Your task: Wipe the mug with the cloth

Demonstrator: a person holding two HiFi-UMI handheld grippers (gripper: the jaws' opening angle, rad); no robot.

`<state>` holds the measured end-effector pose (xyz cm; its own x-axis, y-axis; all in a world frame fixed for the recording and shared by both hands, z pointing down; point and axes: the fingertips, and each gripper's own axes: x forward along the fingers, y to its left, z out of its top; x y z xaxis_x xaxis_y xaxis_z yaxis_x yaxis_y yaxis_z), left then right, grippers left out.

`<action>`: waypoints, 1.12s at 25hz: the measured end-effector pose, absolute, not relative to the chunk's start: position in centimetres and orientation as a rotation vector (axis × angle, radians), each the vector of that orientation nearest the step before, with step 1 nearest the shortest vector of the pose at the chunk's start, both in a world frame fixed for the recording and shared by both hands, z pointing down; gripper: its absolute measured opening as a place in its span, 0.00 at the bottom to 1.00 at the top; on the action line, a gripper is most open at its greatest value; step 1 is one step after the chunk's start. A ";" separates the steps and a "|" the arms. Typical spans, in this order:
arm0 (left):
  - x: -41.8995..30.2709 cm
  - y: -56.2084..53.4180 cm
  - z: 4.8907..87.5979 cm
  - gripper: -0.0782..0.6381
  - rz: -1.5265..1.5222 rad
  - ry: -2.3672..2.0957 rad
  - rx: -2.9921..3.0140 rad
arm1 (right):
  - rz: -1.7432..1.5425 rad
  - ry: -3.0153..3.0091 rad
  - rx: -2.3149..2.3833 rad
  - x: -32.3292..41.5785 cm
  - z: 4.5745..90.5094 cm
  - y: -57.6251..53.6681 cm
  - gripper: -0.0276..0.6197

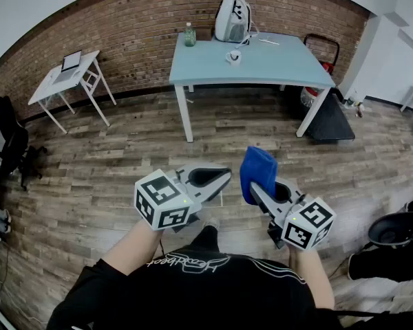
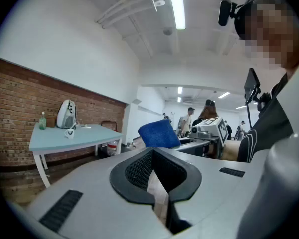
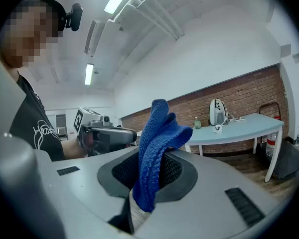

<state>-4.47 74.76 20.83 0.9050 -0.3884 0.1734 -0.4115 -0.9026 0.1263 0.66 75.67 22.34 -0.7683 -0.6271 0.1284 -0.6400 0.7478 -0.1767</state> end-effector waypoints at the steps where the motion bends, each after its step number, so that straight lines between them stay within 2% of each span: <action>1: -4.5 75.0 20.9 0.12 0.210 -0.609 2.910 | 0.325 -2.882 1.046 0.6 22.4 75.9 0.14; 9: -5.0 74.3 21.6 0.12 0.198 -0.611 2.896 | 0.388 -2.898 1.059 0.7 23.5 74.9 0.14; 16: -6.3 68.5 23.2 0.12 0.161 -0.614 2.858 | 0.444 -2.898 1.069 0.1 25.1 69.0 0.14; 22: -8.4 59.1 26.4 0.12 0.190 -0.587 2.837 | 0.550 -2.879 1.072 -1.8 28.3 59.4 0.14; 28: -12.0 43.0 29.6 0.12 0.222 -0.577 2.787 | 0.664 -2.855 1.142 -4.7 31.2 44.0 0.14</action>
<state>-12.05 43.01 29.64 0.9081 -0.3644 0.2062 -0.4085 -0.8792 0.2453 -4.68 44.05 31.16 -0.7363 -0.6598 0.1498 -0.6582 0.6471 -0.3848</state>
